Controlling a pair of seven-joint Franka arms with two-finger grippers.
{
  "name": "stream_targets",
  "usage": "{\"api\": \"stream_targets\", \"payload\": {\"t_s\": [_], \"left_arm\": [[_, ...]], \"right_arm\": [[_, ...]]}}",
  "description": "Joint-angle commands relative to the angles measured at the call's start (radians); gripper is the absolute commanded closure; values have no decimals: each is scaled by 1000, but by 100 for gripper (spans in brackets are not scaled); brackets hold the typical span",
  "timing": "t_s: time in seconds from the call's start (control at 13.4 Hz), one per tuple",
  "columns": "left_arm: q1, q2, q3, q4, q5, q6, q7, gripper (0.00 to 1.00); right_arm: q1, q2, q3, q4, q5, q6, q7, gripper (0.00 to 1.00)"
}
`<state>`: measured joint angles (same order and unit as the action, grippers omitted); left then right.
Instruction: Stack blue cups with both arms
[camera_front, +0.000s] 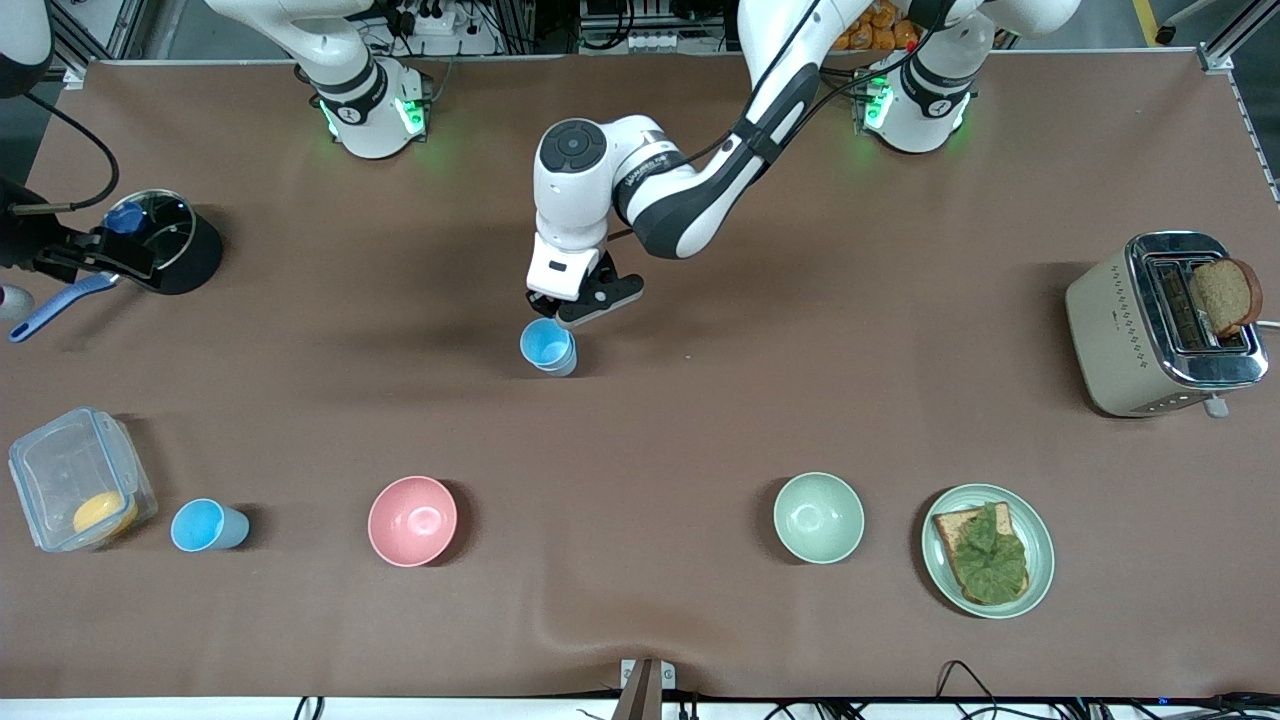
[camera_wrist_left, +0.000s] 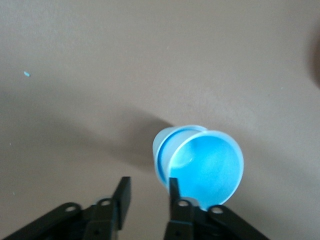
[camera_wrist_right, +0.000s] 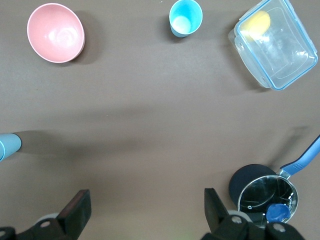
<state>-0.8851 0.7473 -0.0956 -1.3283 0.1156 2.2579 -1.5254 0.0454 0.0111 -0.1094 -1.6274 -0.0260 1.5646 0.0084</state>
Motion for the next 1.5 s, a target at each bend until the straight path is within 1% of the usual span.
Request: {"api": "stream_targets", "payload": {"t_s": [0.0, 0.07, 0.15, 0.22, 0.3, 0.37, 0.52, 0.67, 0.75, 0.97, 1.12, 1.27, 1.42], "left_arm": [[14, -80, 39, 5, 96, -5, -2, 0], [38, -126, 48, -2, 136, -17, -4, 0], [93, -191, 48, -20, 154, -41, -2, 0], [139, -242, 43, -26, 157, -78, 10, 0], [171, -288, 43, -29, 156, -151, 48, 0], [213, -336, 40, -37, 151, -225, 127, 0], [299, -431, 36, -95, 125, -303, 345, 0], [397, -514, 36, -140, 34, -354, 550, 0], [438, -546, 36, -150, -9, -394, 644, 0], [556, -609, 21, -155, -65, -529, 893, 0], [624, -631, 17, -157, -83, -584, 1003, 0], [693, -673, 19, -202, -96, -603, 1157, 0], [738, -718, 22, -256, -119, -604, 1229, 0]], "right_arm": [[-19, 3, 19, 8, -12, -18, 2, 0], [-19, 3, 19, 8, -12, -18, 2, 0], [-19, 3, 19, 8, -12, -18, 2, 0], [-19, 3, 19, 8, -12, -20, 2, 0], [-19, 3, 19, 8, -12, -20, 2, 0], [-19, 3, 19, 6, -12, -21, 2, 0], [-19, 3, 19, 8, -12, -21, 2, 0], [-21, 3, 19, 6, -12, -21, 2, 0], [-21, 3, 19, 6, -12, -21, 2, 0], [-21, 3, 19, 6, -12, -24, 2, 0], [-21, 3, 19, 6, -12, -26, 2, 0], [-21, 3, 19, 6, -12, -26, 2, 0], [-21, 3, 19, 6, -12, -26, 2, 0]]}}
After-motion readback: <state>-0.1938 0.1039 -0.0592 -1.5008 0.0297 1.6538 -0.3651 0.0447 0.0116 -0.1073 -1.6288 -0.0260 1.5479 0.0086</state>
